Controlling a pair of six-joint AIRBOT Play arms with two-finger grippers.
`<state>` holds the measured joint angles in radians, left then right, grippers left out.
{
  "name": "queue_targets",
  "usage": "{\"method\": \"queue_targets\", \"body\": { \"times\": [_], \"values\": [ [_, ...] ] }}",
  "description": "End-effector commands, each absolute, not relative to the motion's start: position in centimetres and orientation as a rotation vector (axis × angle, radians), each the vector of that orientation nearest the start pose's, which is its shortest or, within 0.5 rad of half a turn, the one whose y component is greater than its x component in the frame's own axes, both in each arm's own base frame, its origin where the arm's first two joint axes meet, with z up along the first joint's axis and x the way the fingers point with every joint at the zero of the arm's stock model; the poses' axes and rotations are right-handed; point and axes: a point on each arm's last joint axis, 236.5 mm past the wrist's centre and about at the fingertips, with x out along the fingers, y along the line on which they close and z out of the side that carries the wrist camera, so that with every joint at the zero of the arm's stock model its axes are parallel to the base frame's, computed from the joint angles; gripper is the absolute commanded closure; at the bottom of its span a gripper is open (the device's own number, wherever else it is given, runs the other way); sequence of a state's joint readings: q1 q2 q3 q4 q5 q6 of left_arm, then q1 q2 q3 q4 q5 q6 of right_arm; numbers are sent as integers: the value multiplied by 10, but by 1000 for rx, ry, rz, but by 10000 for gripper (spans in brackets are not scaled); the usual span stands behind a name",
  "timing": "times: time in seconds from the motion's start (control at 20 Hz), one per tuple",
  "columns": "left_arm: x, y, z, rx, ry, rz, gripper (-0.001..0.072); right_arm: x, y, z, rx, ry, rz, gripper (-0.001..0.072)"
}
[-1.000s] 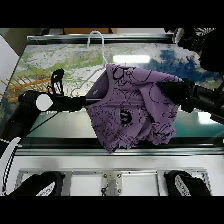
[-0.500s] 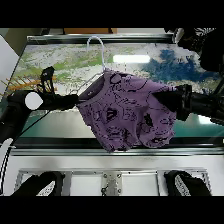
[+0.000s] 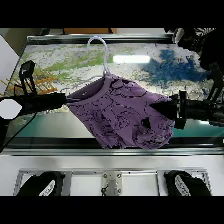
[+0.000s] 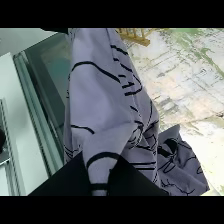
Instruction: Fold the clothes and pants, and hang the long-sleeved shirts on hangers.
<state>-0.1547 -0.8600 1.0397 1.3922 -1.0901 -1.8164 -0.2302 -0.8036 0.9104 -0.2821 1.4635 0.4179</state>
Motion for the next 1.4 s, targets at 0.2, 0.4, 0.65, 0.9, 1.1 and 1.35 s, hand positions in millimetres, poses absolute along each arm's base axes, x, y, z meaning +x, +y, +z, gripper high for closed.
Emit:
{"method": "queue_targets", "body": {
  "times": [0.2, 0.4, 0.65, 0.9, 1.1, 1.35],
  "values": [
    [329, -81, 109, -250, 1010, -121, 690, 280, 145, 226, 114, 356, 1067, 696],
    [339, -68, 101, -274, 1016, -78, 690, 274, 143, 219, 89, 380, 1083, 696],
    [346, -68, 122, -274, 967, -92, 689, 268, 145, 200, 129, 429, 1108, 696],
    [335, -114, 190, -170, 889, -251, 690, 275, 149, 180, 233, 347, 1117, 696],
    [307, -137, 233, -41, 864, -323, 690, 290, 149, 188, 334, 255, 1139, 696],
    [294, -135, 299, 54, 732, -295, 691, 277, 186, 208, 428, 179, 1305, 695]
  ]
}}
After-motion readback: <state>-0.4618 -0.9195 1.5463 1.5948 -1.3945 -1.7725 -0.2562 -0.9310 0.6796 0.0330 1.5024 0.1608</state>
